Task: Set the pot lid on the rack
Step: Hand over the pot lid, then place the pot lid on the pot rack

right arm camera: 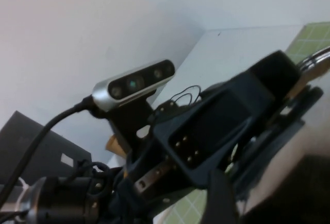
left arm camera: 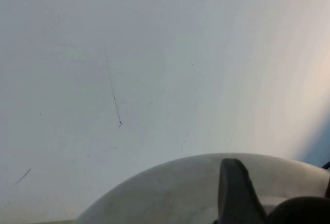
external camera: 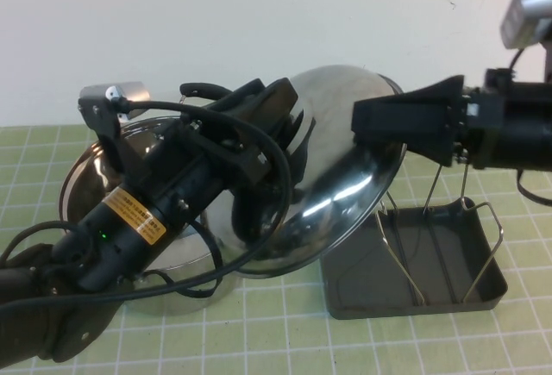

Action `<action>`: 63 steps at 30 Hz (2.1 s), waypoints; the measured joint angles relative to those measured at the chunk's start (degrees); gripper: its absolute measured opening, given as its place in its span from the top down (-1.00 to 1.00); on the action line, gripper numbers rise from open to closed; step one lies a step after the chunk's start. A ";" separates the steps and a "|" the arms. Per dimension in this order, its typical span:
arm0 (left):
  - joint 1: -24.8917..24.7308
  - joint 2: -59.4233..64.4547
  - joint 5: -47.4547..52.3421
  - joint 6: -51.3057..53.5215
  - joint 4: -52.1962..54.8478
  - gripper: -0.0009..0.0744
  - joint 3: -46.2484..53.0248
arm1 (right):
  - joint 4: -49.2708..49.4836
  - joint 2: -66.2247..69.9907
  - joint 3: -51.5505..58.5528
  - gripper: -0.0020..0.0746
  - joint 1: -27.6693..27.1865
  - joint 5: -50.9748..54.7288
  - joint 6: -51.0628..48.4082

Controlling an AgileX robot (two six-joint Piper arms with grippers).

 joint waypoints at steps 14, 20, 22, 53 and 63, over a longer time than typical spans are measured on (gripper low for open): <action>0.00 0.00 -1.85 3.85 -2.32 0.15 0.00 | 1.51 2.66 -5.67 0.25 3.69 -2.67 -2.71; 1.19 0.00 -1.11 4.52 -2.54 -0.21 0.00 | 0.76 2.75 -5.67 0.83 3.95 -3.71 -5.16; 2.55 0.00 -1.25 4.52 -1.62 -0.29 0.00 | -0.39 2.89 -5.67 0.88 3.95 -5.21 -5.79; 34.79 -13.71 -1.94 -10.46 41.32 0.97 8.45 | -1.88 -6.37 4.40 0.90 3.95 -23.05 -11.88; 34.89 -13.71 -2.03 -11.67 44.12 0.97 8.57 | -0.02 -6.37 6.29 0.48 3.95 -23.20 -17.28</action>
